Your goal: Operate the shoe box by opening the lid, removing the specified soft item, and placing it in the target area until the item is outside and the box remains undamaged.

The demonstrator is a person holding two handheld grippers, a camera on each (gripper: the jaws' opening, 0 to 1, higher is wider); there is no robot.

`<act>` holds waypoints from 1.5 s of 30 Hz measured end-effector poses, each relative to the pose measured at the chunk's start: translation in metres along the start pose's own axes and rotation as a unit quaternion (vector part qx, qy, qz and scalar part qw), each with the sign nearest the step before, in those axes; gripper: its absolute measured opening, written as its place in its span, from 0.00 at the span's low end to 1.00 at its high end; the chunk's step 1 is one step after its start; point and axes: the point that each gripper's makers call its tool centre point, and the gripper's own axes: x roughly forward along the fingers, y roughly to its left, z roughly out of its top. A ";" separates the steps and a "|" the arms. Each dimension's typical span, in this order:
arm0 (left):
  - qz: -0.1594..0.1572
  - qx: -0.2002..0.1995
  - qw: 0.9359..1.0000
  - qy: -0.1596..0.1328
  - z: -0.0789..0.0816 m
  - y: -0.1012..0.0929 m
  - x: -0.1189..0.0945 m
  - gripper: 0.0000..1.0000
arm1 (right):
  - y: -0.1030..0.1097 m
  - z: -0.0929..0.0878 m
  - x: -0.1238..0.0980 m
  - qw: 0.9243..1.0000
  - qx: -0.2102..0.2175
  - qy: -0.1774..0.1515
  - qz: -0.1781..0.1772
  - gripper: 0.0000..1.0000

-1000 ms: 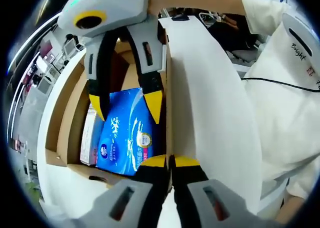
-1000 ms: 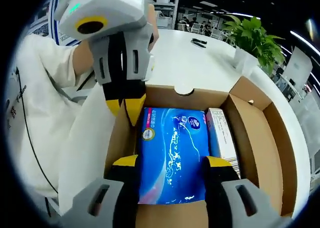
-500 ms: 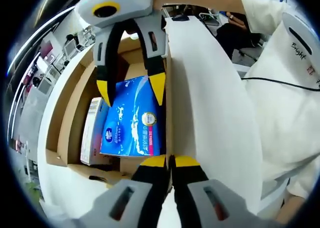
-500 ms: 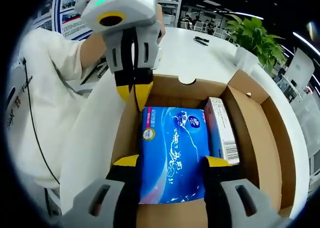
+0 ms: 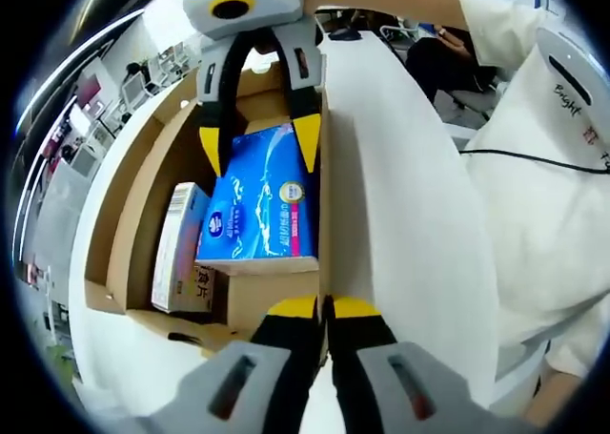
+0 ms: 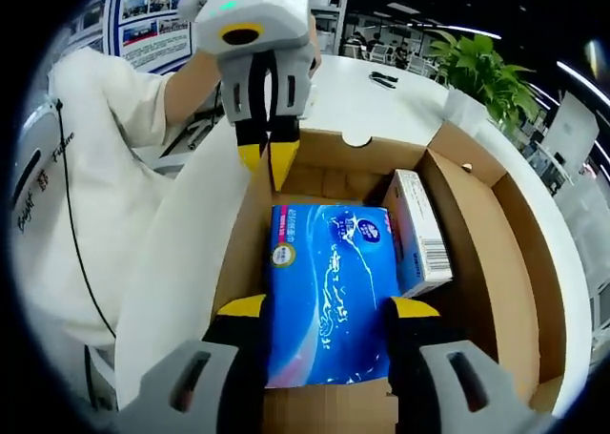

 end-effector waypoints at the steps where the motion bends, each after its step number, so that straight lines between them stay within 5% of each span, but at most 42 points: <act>1: 0.000 0.000 1.000 0.000 0.000 0.000 0.000 0.02 | 0.000 -0.004 -0.004 1.000 0.000 0.003 0.000 0.48; 18: 0.005 0.003 1.000 0.002 0.000 0.000 0.000 0.03 | -0.007 -0.039 -0.028 0.998 0.004 0.065 -0.012 0.50; 23: 0.003 0.002 1.000 0.002 0.000 0.000 0.000 0.03 | -0.017 -0.040 -0.020 0.994 -0.011 0.099 -0.033 0.65; 31: 0.007 0.007 1.000 0.000 0.000 -0.001 0.000 0.03 | -0.017 -0.038 -0.006 0.985 -0.039 0.166 -0.005 0.66; 34: 0.009 0.014 1.000 0.001 0.000 -0.001 0.000 0.03 | -0.016 -0.043 -0.005 0.980 -0.017 0.199 0.006 0.67; 45: 0.007 0.011 1.000 0.002 0.000 -0.001 0.000 0.03 | -0.018 -0.051 0.009 0.970 -0.013 0.239 0.042 0.72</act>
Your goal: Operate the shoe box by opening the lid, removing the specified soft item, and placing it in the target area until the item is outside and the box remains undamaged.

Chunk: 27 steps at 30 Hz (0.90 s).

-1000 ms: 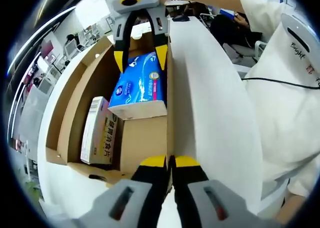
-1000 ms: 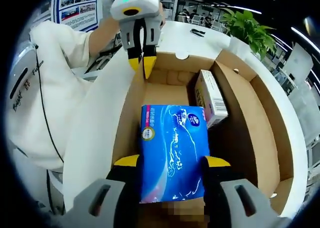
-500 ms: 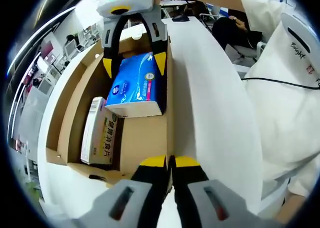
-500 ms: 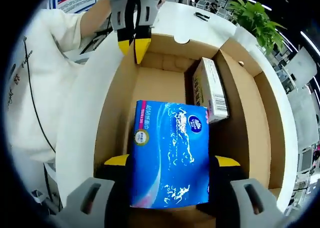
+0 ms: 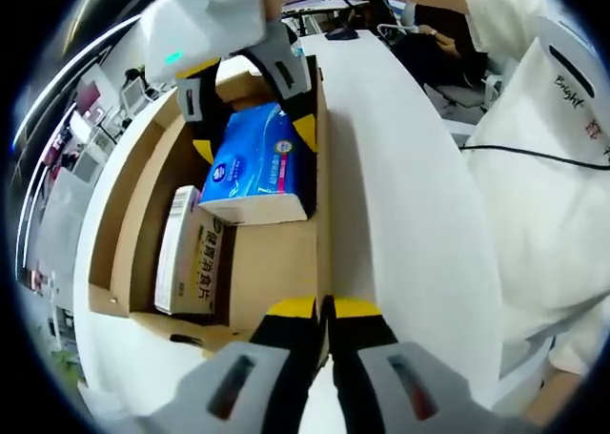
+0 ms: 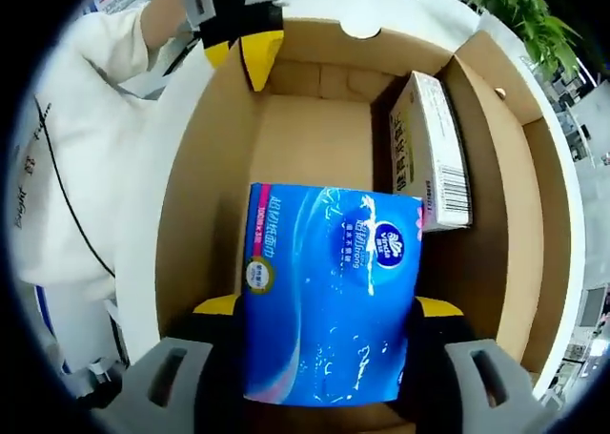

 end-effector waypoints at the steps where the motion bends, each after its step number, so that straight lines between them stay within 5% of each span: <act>1: 0.000 0.000 1.000 0.000 0.000 0.000 0.000 0.03 | -0.001 0.000 0.001 1.000 -0.001 0.002 0.000 0.73; 8: 0.000 0.001 1.000 -0.002 0.000 0.000 0.000 0.03 | 0.003 -0.004 0.007 1.000 0.003 0.022 0.008 0.75; 13: -0.001 0.000 1.000 0.000 0.000 0.000 0.000 0.03 | -0.001 -0.012 0.017 0.997 0.007 0.070 0.017 0.80; 18: 0.004 0.001 1.000 -0.001 0.000 0.001 0.000 0.03 | -0.004 -0.010 0.017 0.997 0.014 0.071 0.040 0.83; 27: 0.005 0.013 1.000 -0.003 0.000 -0.001 0.000 0.03 | -0.003 -0.011 0.016 0.994 0.015 0.104 0.031 0.84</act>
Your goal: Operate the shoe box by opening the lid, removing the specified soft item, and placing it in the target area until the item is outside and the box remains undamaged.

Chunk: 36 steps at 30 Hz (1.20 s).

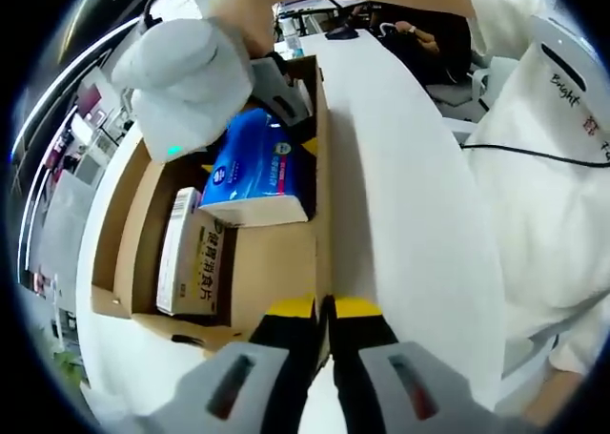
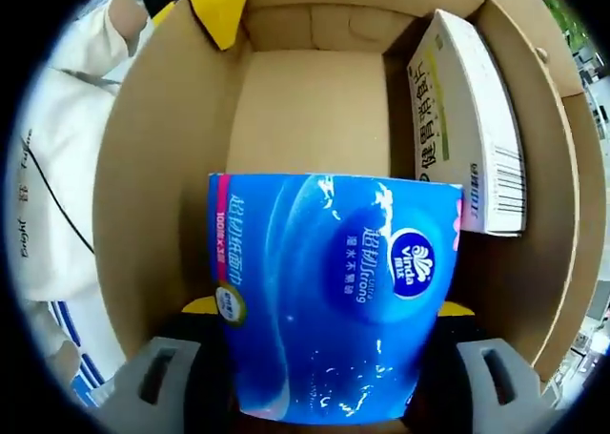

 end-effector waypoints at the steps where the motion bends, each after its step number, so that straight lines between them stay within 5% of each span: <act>1: 0.001 0.007 1.000 -0.001 0.000 0.000 0.000 0.03 | 0.000 0.000 0.000 1.000 0.000 0.001 0.000 0.84; 13: -0.003 -0.014 1.000 0.010 0.000 0.002 0.002 0.03 | 0.003 -0.002 0.002 1.000 0.006 -0.021 0.000 0.81; 17: -0.007 -0.016 1.000 0.012 -0.001 -0.002 0.002 0.03 | 0.014 -0.004 -0.001 1.000 0.011 0.024 -0.016 0.71; 18: -0.004 -0.009 1.000 0.009 -0.001 -0.002 0.002 0.03 | 0.013 0.001 -0.001 1.000 -0.021 0.011 -0.018 0.71; 36: -0.002 -0.015 1.000 0.013 0.000 0.000 0.002 0.03 | 0.016 0.000 0.001 1.000 -0.004 -0.001 -0.002 0.72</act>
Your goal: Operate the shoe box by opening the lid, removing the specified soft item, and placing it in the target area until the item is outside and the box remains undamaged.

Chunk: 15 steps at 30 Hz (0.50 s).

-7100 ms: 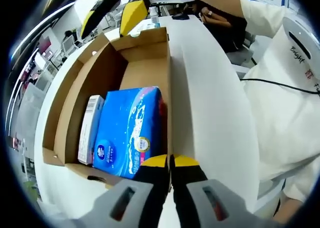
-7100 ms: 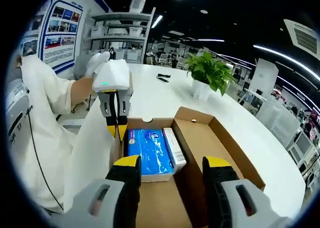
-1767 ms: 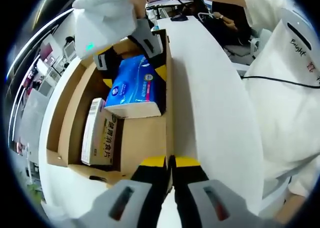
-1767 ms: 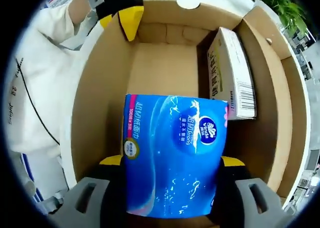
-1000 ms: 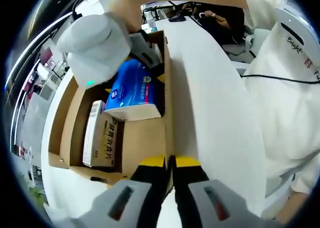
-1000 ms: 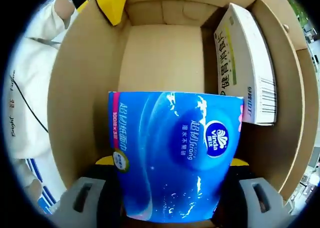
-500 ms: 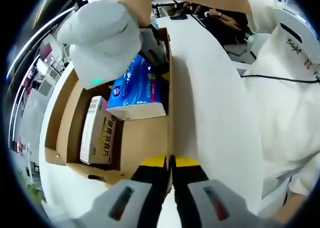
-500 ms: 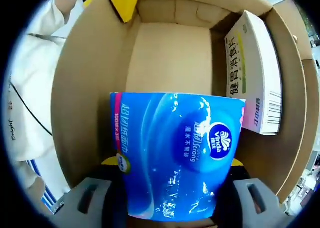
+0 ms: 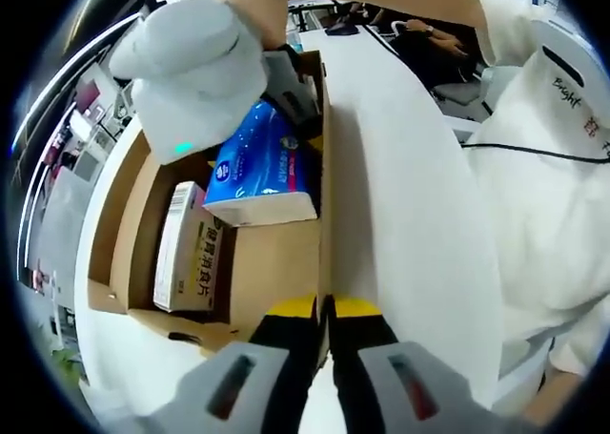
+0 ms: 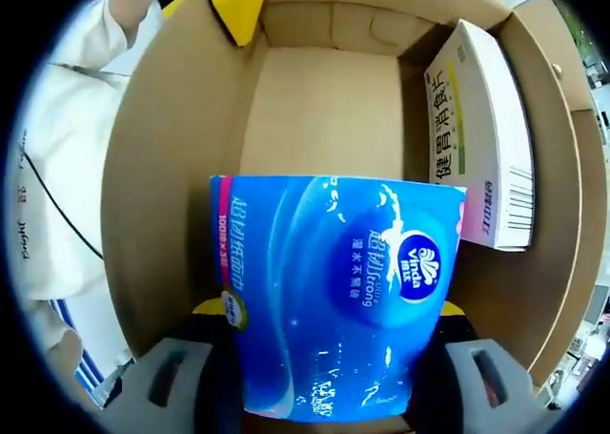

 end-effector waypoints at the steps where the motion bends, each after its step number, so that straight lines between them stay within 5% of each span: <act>1: 0.001 0.001 1.000 -0.002 0.000 0.000 0.000 0.03 | -0.001 0.000 0.000 1.000 0.001 0.000 0.001 0.72; 15: -0.003 0.003 1.000 -0.003 0.000 -0.001 0.000 0.03 | -0.001 -0.001 -0.001 1.000 -0.003 -0.029 -0.001 0.71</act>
